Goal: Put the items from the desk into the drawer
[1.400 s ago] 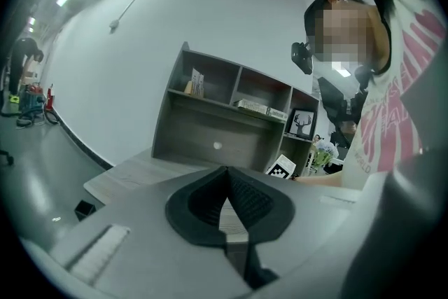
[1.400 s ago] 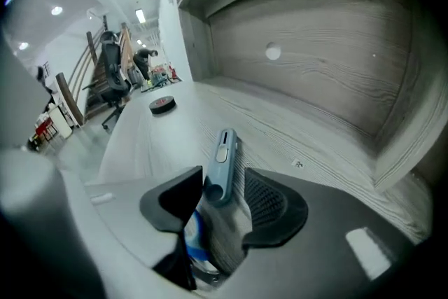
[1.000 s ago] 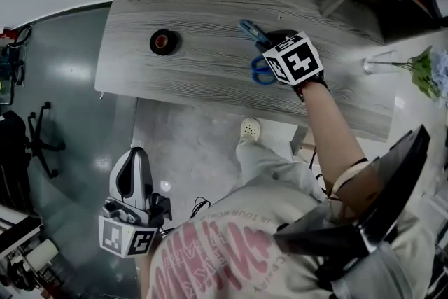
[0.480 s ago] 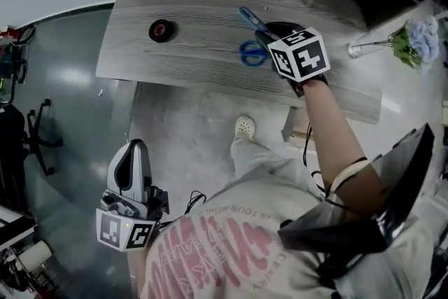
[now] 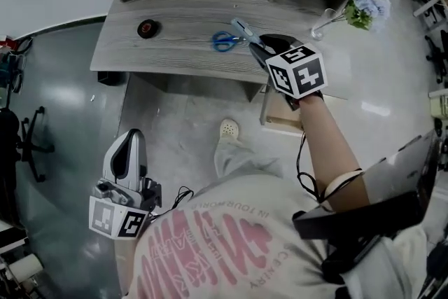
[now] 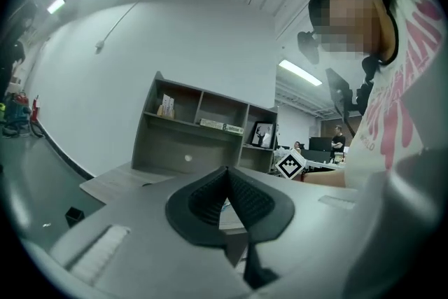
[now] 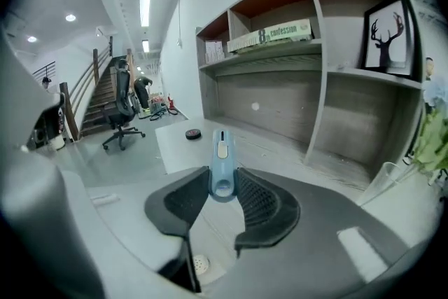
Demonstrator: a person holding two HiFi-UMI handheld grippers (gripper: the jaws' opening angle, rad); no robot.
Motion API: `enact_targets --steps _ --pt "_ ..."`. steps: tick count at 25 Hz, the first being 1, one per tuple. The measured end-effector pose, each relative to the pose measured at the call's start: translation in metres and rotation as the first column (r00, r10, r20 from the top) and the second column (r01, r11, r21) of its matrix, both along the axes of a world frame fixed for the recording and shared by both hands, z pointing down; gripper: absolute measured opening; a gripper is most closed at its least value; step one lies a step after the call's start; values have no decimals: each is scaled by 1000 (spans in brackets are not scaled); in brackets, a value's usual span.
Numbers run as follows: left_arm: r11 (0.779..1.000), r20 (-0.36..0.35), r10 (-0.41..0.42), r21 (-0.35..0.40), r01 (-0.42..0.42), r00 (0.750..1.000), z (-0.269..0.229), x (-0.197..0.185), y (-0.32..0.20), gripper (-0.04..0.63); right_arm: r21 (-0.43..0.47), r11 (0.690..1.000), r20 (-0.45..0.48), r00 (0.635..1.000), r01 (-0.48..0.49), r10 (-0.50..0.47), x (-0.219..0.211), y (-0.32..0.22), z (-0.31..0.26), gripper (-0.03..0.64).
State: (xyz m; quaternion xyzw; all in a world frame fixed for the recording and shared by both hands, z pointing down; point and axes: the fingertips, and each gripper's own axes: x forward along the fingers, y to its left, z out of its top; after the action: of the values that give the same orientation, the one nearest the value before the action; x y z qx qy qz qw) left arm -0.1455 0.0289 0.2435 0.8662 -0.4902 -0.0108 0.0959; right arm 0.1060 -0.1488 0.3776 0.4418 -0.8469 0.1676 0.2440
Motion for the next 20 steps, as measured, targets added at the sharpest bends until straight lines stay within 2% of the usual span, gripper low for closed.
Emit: enact_targets --steps 7,11,16,20 --pt "997 -28 76 10 -76 997 5 31 35 20 51 999 -7 1000 -6 6 30 75 -21 132" --pt "994 -36 112 16 -112 993 7 54 51 20 48 999 -8 1000 -1 2 46 115 -23 132" --pt "980 -49 197 -9 -197 979 17 89 69 20 33 999 0 1000 -30 30 68 159 -18 132" --pt "970 -67 233 -50 -237 970 29 110 79 20 15 998 24 997 -68 67 82 181 -14 132"
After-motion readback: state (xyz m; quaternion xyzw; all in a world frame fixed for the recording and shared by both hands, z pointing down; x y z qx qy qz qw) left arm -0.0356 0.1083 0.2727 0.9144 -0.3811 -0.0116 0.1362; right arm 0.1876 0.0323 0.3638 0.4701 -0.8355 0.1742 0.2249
